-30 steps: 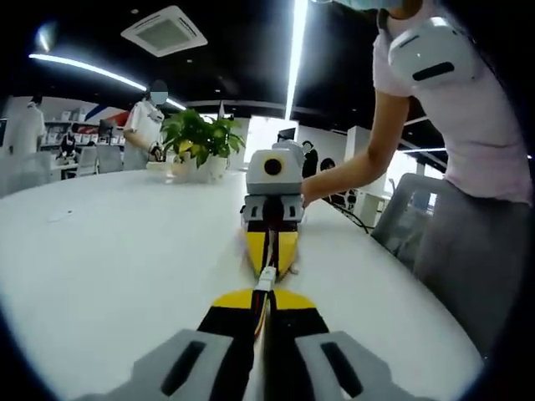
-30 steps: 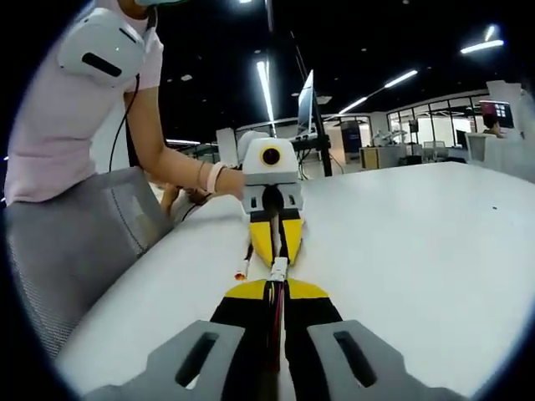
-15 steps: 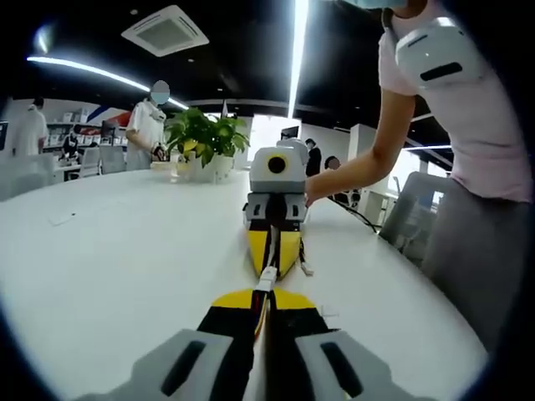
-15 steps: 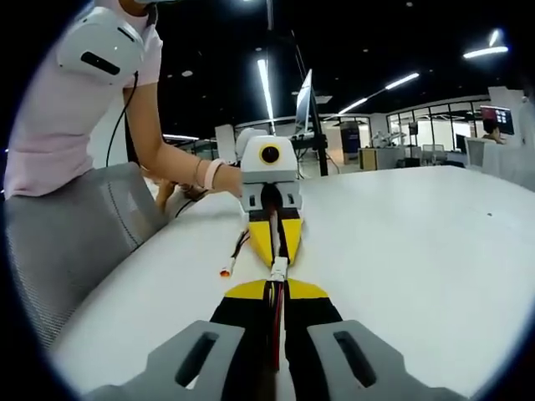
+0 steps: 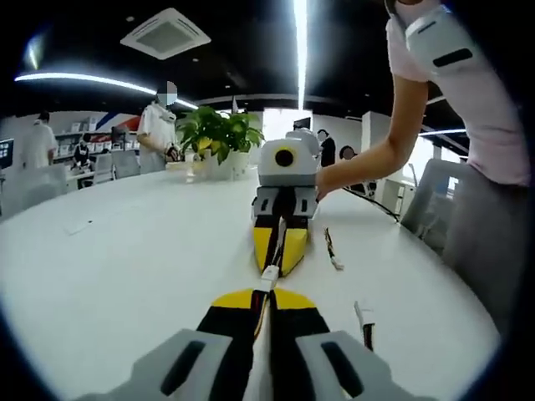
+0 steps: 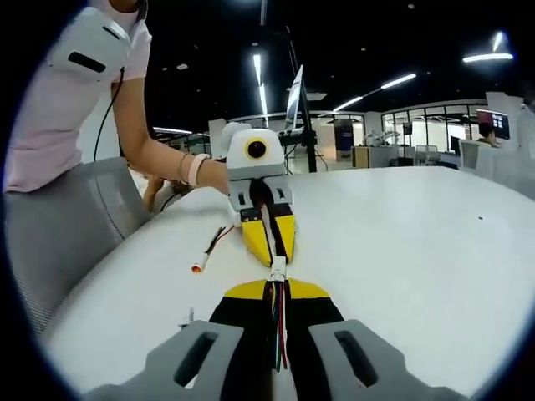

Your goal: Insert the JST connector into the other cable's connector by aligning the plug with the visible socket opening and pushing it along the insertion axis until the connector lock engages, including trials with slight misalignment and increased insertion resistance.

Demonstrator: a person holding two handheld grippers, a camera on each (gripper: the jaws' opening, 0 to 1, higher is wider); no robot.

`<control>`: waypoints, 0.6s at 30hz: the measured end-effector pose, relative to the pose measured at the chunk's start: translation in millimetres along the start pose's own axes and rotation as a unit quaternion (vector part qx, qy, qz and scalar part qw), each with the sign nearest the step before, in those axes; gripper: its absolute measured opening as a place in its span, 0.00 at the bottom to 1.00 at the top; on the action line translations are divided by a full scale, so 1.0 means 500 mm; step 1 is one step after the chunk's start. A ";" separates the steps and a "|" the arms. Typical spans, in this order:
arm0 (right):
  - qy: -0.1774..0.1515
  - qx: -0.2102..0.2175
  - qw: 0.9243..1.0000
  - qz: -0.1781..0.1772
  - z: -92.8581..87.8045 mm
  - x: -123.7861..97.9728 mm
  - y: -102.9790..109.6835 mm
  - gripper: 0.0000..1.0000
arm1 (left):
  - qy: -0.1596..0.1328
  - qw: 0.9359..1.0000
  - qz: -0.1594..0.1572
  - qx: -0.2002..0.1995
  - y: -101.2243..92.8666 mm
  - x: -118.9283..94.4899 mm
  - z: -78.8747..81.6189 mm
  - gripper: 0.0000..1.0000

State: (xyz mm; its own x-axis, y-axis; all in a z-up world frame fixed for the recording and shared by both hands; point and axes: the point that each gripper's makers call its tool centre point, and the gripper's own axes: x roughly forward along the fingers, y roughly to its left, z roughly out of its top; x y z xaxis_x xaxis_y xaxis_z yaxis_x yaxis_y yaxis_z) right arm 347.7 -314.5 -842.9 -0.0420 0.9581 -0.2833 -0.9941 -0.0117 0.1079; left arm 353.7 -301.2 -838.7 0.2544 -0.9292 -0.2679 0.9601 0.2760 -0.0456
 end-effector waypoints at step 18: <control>-0.001 0.008 1.000 -0.019 0.001 0.003 -0.005 0.05 | -0.012 1.000 0.015 -0.011 0.000 -0.003 0.002 0.03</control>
State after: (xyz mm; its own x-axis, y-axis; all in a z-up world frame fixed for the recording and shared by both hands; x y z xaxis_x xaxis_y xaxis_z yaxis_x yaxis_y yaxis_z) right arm 350.1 -313.1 -843.2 -0.0033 0.9580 -0.2866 -0.9931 0.0304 0.1128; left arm 353.3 -300.3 -837.1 0.2858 -0.9260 -0.2468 0.9494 0.3086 -0.0586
